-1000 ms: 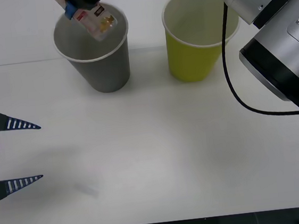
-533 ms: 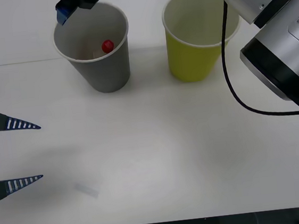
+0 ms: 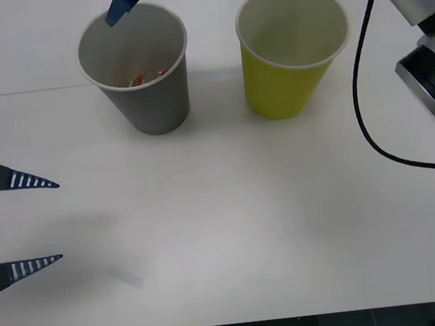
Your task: Put the can into the green bin and the plastic bottle into the gray bin
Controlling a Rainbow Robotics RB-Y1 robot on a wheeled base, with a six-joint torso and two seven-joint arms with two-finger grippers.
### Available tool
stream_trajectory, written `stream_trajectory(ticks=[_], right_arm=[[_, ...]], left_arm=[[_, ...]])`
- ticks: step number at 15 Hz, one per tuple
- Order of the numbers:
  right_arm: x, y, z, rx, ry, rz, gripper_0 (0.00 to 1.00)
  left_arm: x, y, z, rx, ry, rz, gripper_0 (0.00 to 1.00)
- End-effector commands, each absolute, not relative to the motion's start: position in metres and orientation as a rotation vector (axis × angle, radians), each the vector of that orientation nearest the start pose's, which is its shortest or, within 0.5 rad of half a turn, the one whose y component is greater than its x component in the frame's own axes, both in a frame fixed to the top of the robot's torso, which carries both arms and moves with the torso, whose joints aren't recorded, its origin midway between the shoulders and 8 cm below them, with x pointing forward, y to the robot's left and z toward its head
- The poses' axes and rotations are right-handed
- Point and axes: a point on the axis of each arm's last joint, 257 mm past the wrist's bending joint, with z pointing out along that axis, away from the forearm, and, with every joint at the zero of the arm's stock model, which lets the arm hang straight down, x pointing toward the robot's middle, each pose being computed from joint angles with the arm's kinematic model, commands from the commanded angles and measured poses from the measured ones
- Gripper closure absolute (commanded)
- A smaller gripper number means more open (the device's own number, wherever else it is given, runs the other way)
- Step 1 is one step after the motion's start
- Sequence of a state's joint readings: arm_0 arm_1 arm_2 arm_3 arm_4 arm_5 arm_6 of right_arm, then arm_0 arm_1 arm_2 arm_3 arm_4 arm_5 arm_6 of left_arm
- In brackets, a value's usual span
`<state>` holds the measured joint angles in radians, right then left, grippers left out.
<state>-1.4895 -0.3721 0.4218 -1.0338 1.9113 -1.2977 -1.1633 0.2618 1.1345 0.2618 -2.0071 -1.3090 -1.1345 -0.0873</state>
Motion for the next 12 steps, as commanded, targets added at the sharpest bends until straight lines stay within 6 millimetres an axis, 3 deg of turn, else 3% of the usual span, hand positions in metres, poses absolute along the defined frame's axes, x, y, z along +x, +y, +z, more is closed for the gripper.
stream_trajectory(ticks=[1,6,12], right_arm=[[0.54,0.077,0.061,-1.328,1.797,0.49,0.0],[0.503,0.041,0.049,-1.377,1.679,0.533,0.0],[0.437,-0.012,0.016,-1.443,1.567,0.523,0.0]], left_arm=[[0.341,0.286,-0.167,1.762,1.444,-0.118,0.0],[0.341,0.286,-0.167,1.762,1.444,-0.118,0.0],[0.341,0.286,-0.167,1.762,1.444,-0.118,0.0]])
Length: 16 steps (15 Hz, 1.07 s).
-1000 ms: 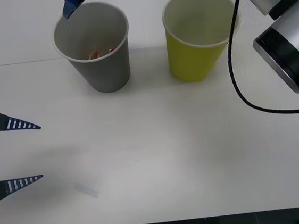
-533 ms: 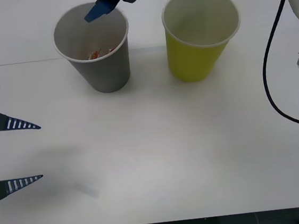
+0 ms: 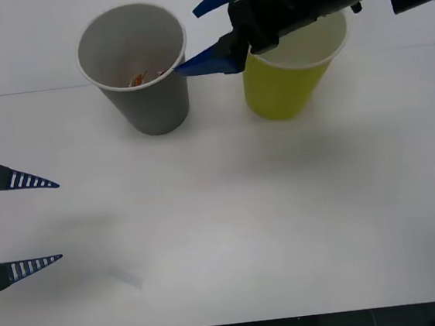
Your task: Put the can into the green bin and the plastic bottle into the gray bin
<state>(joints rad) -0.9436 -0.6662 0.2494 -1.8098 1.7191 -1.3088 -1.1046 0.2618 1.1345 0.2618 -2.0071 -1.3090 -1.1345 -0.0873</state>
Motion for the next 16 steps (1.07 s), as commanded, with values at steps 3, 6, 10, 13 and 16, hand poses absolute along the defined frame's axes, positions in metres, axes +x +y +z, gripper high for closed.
stream_trajectory(ticks=[3,6,10,13,16], right_arm=[[0.405,-0.036,0.003,-1.484,1.517,0.497,0.0],[0.385,-0.063,-0.012,-1.554,1.474,0.505,0.0],[0.367,-0.103,-0.028,-1.626,1.439,0.505,0.0],[0.364,-0.125,-0.04,-1.619,1.423,0.488,0.0],[0.36,-0.149,-0.054,-1.639,1.433,0.456,0.0]], left_arm=[[0.341,0.286,-0.167,1.762,1.444,-0.118,0.0],[0.341,0.286,-0.167,1.762,1.444,-0.118,0.0],[0.341,0.286,-0.167,1.762,1.444,-0.118,0.0],[0.341,0.286,-0.167,1.762,1.444,-0.118,0.0],[0.341,0.286,-0.167,1.762,1.444,-0.118,0.0]])
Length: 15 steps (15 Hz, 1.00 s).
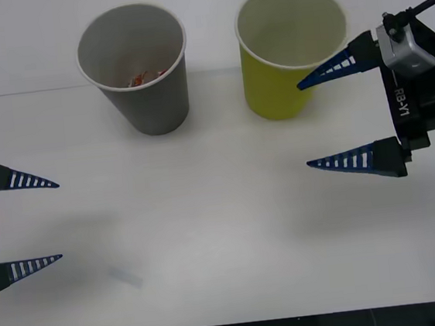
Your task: Put the can into the green bin and the plastic bottle into the gray bin
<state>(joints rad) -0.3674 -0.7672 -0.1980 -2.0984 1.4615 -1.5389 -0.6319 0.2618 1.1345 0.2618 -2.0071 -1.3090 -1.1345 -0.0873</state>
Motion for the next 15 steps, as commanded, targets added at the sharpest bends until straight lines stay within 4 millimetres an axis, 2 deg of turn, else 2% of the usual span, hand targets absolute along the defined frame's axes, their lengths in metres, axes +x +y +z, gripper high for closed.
stream_trajectory(ticks=[1,4,7,10,15], right_arm=[[0.362,-0.155,-0.052,-1.62,1.439,0.441,0.0],[0.365,-0.174,-0.052,-1.58,1.456,0.404,0.0],[0.361,-0.19,-0.068,-1.569,1.489,0.392,0.0],[0.36,-0.215,-0.088,-1.613,1.499,0.3,0.0],[0.345,-0.244,-0.111,-1.641,1.572,0.28,0.0]], left_arm=[[0.341,0.286,-0.167,1.762,1.444,-0.118,0.0],[0.341,0.286,-0.167,1.762,1.444,-0.118,0.0],[0.341,0.286,-0.167,1.762,1.444,-0.118,0.0],[0.341,0.286,-0.167,1.762,1.444,-0.118,0.0],[0.341,0.286,-0.167,1.762,1.444,-0.118,0.0]])
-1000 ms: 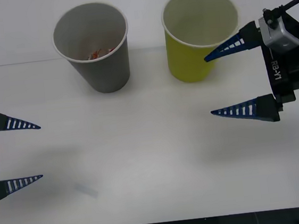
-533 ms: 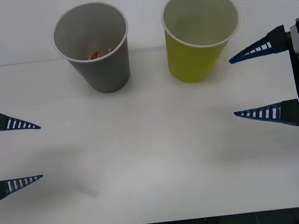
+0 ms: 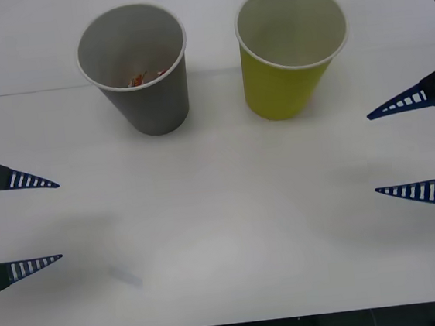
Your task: Put the can into the green bin and the plastic bottle into the gray bin
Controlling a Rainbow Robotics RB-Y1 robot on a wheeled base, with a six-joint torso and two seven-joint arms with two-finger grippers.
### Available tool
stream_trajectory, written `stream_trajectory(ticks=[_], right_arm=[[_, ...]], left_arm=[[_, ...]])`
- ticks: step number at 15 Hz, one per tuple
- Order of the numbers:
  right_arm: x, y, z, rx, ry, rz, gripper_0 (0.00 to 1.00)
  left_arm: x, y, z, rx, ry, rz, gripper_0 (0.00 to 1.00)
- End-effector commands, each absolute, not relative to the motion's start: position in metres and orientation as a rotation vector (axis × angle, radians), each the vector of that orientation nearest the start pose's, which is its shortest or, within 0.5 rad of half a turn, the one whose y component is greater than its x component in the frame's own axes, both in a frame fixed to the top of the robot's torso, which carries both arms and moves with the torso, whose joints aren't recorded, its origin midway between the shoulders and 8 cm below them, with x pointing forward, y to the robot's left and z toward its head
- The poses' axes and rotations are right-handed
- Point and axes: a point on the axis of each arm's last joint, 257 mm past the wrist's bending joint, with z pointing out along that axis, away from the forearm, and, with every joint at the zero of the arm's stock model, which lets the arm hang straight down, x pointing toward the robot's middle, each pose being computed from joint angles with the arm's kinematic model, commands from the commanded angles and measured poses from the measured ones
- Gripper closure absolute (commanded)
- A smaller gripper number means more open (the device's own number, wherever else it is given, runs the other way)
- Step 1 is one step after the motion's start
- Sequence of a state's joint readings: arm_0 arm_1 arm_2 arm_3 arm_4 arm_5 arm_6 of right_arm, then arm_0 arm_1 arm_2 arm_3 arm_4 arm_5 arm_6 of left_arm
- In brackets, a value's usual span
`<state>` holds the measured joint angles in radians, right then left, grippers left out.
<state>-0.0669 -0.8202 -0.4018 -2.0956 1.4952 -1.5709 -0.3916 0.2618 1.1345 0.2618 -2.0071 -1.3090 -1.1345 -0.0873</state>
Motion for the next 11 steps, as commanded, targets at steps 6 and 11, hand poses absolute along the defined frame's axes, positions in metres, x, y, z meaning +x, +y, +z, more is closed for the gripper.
stream_trajectory(ticks=[6,11], right_arm=[[0.331,-0.255,-0.122,-1.69,1.599,0.292,0.0],[0.33,-0.254,-0.121,-1.692,1.598,0.296,0.0]], left_arm=[[0.341,0.286,-0.167,1.762,1.444,-0.118,0.0],[0.341,0.286,-0.167,1.762,1.444,-0.118,0.0]])
